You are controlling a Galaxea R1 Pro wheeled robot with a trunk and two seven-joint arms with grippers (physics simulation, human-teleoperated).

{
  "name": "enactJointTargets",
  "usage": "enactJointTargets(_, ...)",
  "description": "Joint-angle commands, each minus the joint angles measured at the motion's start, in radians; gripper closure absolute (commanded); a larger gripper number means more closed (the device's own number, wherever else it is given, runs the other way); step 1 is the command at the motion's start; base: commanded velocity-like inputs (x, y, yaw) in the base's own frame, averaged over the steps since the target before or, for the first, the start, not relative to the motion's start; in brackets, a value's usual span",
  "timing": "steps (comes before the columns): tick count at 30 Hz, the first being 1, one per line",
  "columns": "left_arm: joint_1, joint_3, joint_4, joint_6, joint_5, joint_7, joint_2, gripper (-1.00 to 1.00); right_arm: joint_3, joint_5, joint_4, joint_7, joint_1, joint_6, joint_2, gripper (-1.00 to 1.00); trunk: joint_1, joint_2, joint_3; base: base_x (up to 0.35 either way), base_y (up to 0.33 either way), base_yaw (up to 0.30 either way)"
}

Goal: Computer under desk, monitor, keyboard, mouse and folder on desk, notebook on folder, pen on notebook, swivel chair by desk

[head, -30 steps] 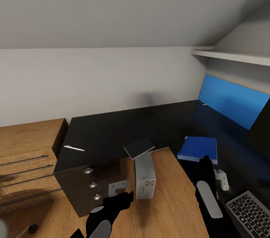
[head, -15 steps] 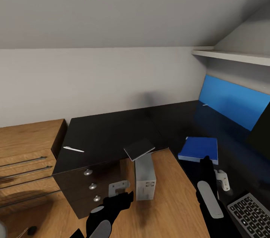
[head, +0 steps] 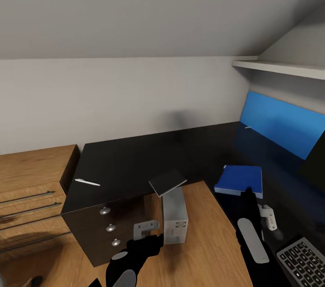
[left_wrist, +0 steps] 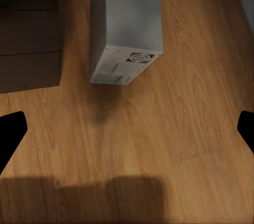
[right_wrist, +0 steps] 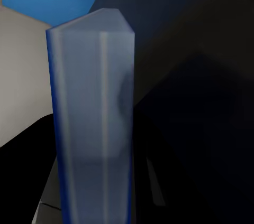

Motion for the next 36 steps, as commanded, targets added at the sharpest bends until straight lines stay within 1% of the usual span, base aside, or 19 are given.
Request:
enactJointTargets(1, -0.001, -0.002, -0.001, 0.002, 0.005, 0.008, 0.001, -1.00, 0.000, -0.006, -0.001, -0.001, -0.001, -0.003, 0.000, 1.00, 0.000, -0.001, -0.001, 0.003, 0.000, 0.000)
enactJointTargets(2, -0.001, -0.002, -0.001, 0.002, 0.005, 0.008, 0.001, -1.00, 0.000, -0.006, -0.001, -0.001, -0.001, -0.003, 0.000, -1.00, 0.000, -0.001, -0.001, 0.002, 0.000, 0.000)
enactJointTargets(20, -0.001, 0.004, 0.002, 0.002, 0.004, 0.008, 0.003, -1.00, 0.001, -0.006, -0.001, -0.001, -0.001, -0.003, 0.002, -1.00, 0.000, -0.001, -0.001, 0.000, 0.000, 0.000)
enactJointTargets(26, -0.001, 0.005, 0.004, 0.002, 0.004, 0.008, 0.002, -1.00, 0.003, -0.005, -0.001, -0.001, -0.001, -0.003, 0.002, -1.00, 0.000, -0.001, -0.001, -0.164, 0.000, 0.000)
enactJointTargets(36, -0.001, 0.005, 0.004, 0.002, 0.004, 0.008, 0.003, -1.00, 0.005, -0.005, -0.001, -0.001, -0.001, -0.005, 0.003, -1.00, 0.000, -0.001, -0.001, -0.017, 0.000, 0.000)
